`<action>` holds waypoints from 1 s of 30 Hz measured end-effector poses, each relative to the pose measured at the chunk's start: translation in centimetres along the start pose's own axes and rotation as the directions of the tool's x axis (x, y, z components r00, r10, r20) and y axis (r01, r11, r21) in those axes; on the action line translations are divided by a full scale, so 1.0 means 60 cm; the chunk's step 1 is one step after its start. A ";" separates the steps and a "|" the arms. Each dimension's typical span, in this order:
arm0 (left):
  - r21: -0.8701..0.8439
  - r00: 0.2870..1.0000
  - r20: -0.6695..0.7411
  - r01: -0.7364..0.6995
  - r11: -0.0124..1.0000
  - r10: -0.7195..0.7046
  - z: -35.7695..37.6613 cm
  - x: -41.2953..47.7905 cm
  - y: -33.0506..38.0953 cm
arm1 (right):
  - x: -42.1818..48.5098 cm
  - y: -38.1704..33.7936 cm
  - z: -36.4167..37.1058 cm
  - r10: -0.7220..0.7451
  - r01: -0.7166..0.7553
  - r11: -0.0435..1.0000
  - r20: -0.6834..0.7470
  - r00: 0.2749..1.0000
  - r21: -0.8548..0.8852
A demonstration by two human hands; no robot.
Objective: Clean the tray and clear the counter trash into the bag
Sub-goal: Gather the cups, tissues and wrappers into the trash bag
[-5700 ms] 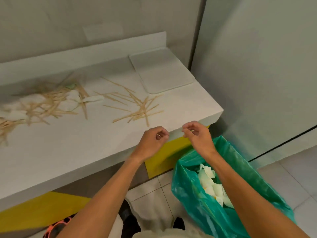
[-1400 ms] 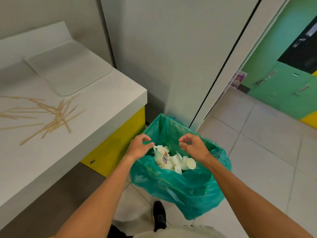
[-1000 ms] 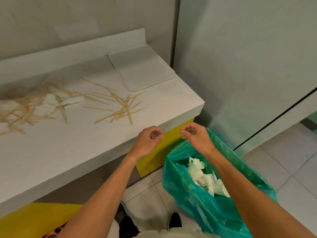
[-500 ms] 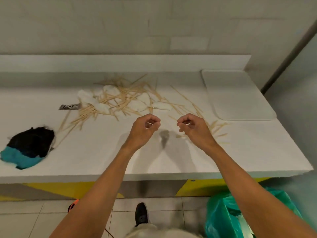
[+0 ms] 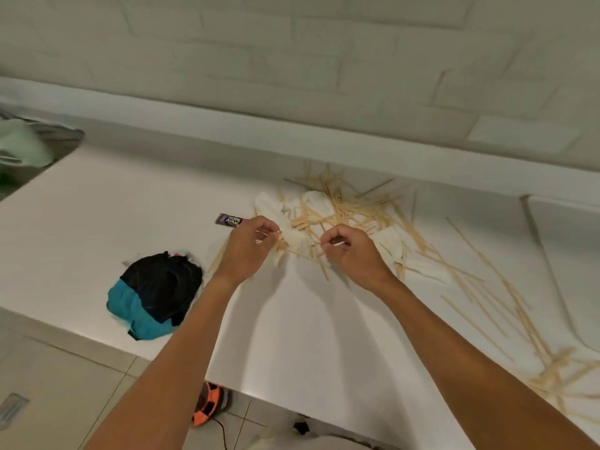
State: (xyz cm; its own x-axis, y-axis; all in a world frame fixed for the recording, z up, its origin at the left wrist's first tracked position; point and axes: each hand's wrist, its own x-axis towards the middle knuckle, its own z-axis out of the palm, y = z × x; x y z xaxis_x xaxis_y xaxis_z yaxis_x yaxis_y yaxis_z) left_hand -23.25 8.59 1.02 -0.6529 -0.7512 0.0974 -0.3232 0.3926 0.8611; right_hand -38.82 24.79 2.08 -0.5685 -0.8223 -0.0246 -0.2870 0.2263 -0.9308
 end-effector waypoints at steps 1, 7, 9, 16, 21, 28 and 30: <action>0.062 1.000 -0.020 -0.005 0.998 0.006 -0.014 0.015 -0.014 | 0.020 0.001 0.013 -0.016 0.016 1.000 0.016 1.000 -0.018; 0.433 0.998 -0.021 0.060 0.899 -0.056 -0.071 0.096 -0.096 | 0.114 0.011 0.083 -0.028 0.049 0.983 0.120 0.992 -0.178; 0.521 0.995 0.046 0.052 0.852 -0.088 -0.075 0.109 -0.113 | 0.130 0.020 0.100 -0.054 0.091 0.969 0.161 0.985 -0.230; 0.511 0.999 -0.001 0.039 0.858 -0.044 -0.063 0.120 -0.139 | 0.127 0.046 0.107 0.027 0.116 0.874 0.286 0.958 -0.473; 0.408 0.992 -0.123 0.040 0.912 0.011 -0.057 0.125 -0.134 | 0.126 0.037 0.082 -0.008 0.038 0.923 0.079 0.997 -0.382; 0.187 0.983 -0.183 0.042 0.981 -0.008 -0.047 0.134 -0.084 | 0.115 0.046 0.021 0.064 -0.124 0.947 -0.204 0.977 -0.296; 0.075 0.987 -0.164 0.006 0.997 0.007 -0.032 0.127 -0.056 | 0.107 0.059 0.014 0.081 -0.160 0.934 -0.246 0.966 -0.319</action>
State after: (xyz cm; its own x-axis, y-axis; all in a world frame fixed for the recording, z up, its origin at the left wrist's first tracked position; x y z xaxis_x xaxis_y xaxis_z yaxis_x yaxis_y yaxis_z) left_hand -25.83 0.53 -0.17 -0.5342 -0.8252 0.1836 -0.3776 0.4272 0.8215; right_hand -42.82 19.86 -1.66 -0.7624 -0.6470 -0.0096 -0.4230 0.5096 -0.7492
